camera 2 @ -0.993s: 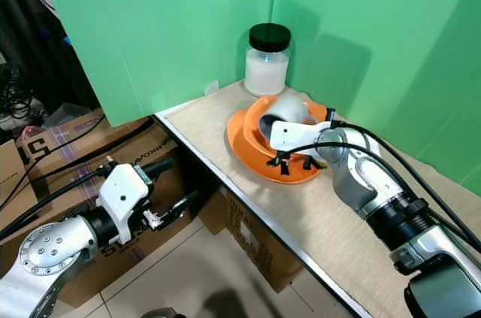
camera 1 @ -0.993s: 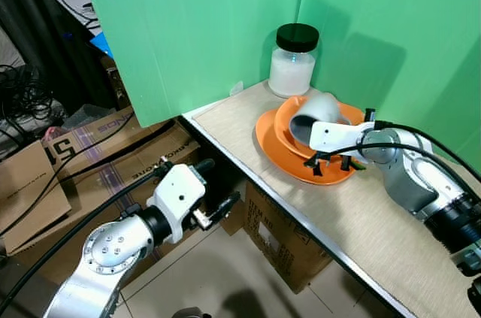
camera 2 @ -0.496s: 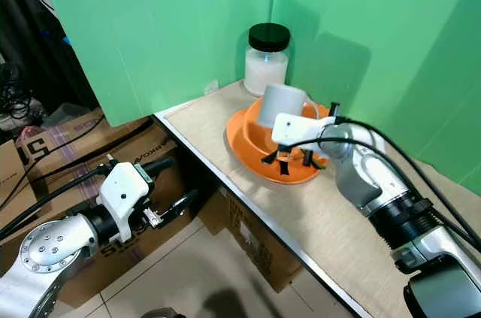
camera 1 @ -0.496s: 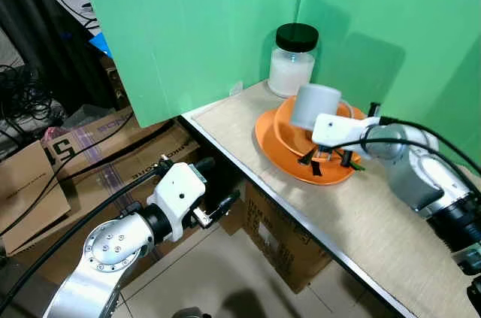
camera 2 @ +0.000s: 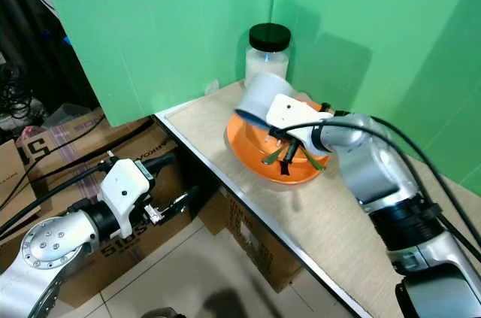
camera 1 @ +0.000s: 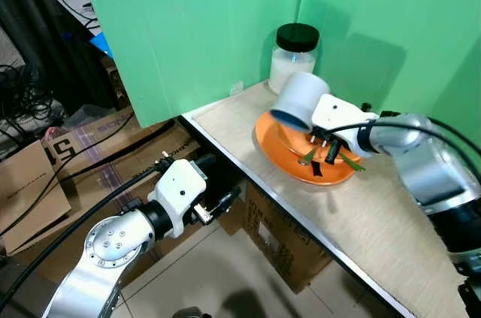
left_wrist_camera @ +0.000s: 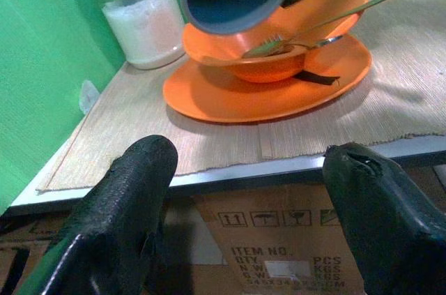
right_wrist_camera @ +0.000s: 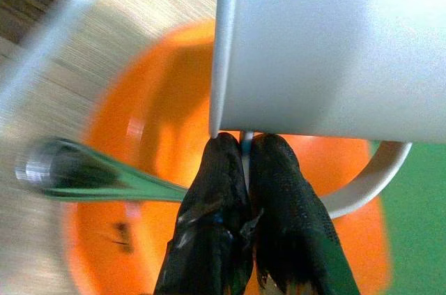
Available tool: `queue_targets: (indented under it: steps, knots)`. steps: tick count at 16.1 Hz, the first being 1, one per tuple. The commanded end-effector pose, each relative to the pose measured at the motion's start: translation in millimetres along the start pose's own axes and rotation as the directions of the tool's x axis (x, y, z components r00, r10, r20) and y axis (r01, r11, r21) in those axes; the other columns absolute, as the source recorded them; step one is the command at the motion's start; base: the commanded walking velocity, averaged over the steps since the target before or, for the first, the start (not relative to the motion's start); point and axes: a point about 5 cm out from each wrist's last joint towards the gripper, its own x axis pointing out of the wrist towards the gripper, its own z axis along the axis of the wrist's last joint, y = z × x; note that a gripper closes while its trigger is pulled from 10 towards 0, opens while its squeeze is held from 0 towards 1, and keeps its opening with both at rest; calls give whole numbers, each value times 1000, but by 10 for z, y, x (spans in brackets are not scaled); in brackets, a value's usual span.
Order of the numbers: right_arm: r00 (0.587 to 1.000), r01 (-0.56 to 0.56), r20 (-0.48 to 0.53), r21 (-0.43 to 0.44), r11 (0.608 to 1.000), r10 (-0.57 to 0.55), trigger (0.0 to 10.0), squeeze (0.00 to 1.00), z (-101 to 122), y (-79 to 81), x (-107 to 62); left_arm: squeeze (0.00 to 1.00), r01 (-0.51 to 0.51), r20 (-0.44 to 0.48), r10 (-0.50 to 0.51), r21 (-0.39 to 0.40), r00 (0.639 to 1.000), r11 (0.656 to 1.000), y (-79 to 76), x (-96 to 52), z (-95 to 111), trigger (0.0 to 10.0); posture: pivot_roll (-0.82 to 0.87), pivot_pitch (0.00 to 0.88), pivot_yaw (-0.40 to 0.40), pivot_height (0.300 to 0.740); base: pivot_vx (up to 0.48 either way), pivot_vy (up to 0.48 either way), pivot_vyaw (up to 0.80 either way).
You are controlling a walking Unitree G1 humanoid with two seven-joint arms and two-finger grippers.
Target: Setting the table
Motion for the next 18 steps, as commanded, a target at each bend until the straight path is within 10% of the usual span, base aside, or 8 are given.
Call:
queue_targets:
  steps: [1, 7, 8, 9, 18]
  knots:
    - [999, -45, 14, 27, 999, 45, 10000, 0, -7, 18, -50, 0, 3, 6, -3, 7, 1000, 1000, 12, 12, 15, 10000, 37, 0, 21, 740, 0, 0, 0]
    - [996, 50, -77, 47, 998, -46, 10000, 39, -107, -27, 83, 0, 12, 6, -12, -1, 1000, 1000, -17, 28, 8, 10000, 40, 0, 11, 740, 0, 0, 0]
    - [992, 78, -101, 28, 997, -74, 10000, 792, -120, -49, 93, 0, 16, 6, -16, -4, 1000, 1000, -27, 24, 7, 10000, 40, 0, 11, 740, 0, 0, 0]
    - [991, 88, -103, 28, 996, -84, 10000, 1000, -119, -61, 92, 0, 17, 6, -16, -5, 1000, 1000, -30, 22, 7, 10000, 40, 0, 11, 740, 0, 0, 0]
    - [980, 151, -109, -157, 976, -169, 10000, 1000, 8, -186, -110, 0, 15, 4, -15, -10, 1000, 1000, -57, 20, -2, 10000, 34, 0, 2, 740, 0, 0, 0]
